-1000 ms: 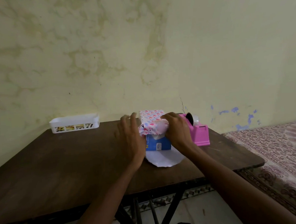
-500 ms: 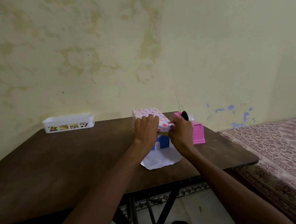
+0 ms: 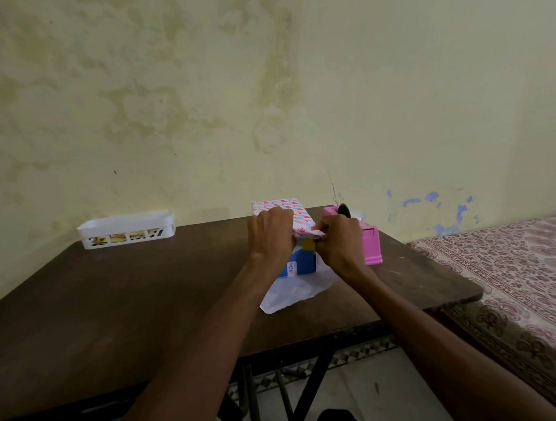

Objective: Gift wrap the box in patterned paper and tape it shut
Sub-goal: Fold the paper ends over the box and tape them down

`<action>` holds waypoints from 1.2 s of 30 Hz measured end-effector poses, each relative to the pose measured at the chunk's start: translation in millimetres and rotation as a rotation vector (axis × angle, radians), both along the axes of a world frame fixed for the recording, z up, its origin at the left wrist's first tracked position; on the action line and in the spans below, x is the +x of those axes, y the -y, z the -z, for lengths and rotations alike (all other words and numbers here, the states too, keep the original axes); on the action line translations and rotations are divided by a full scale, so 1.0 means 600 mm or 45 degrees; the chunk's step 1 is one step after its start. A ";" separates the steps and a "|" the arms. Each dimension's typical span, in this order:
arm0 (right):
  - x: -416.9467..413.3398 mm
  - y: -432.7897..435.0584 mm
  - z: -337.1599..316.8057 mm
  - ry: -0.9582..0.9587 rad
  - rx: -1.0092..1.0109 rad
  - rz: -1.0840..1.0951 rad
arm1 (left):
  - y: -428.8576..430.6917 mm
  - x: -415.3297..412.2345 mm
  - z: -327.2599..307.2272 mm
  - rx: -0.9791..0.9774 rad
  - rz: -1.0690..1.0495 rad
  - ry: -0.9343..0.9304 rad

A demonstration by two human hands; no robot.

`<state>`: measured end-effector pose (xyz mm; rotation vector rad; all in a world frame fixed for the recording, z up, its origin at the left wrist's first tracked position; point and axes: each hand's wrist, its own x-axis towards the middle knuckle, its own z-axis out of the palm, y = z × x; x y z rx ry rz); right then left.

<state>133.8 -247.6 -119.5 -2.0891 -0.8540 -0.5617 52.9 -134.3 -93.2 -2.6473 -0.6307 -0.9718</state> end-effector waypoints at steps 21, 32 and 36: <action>-0.032 0.012 0.012 0.377 -0.231 0.076 | -0.025 -0.044 0.025 -0.567 0.400 0.019; -0.072 0.018 -0.017 0.765 -0.529 -0.230 | -0.026 -0.161 0.062 -0.657 0.289 0.480; -0.074 0.034 -0.030 0.737 -0.596 -0.383 | -0.022 -0.168 0.069 -0.535 0.375 0.344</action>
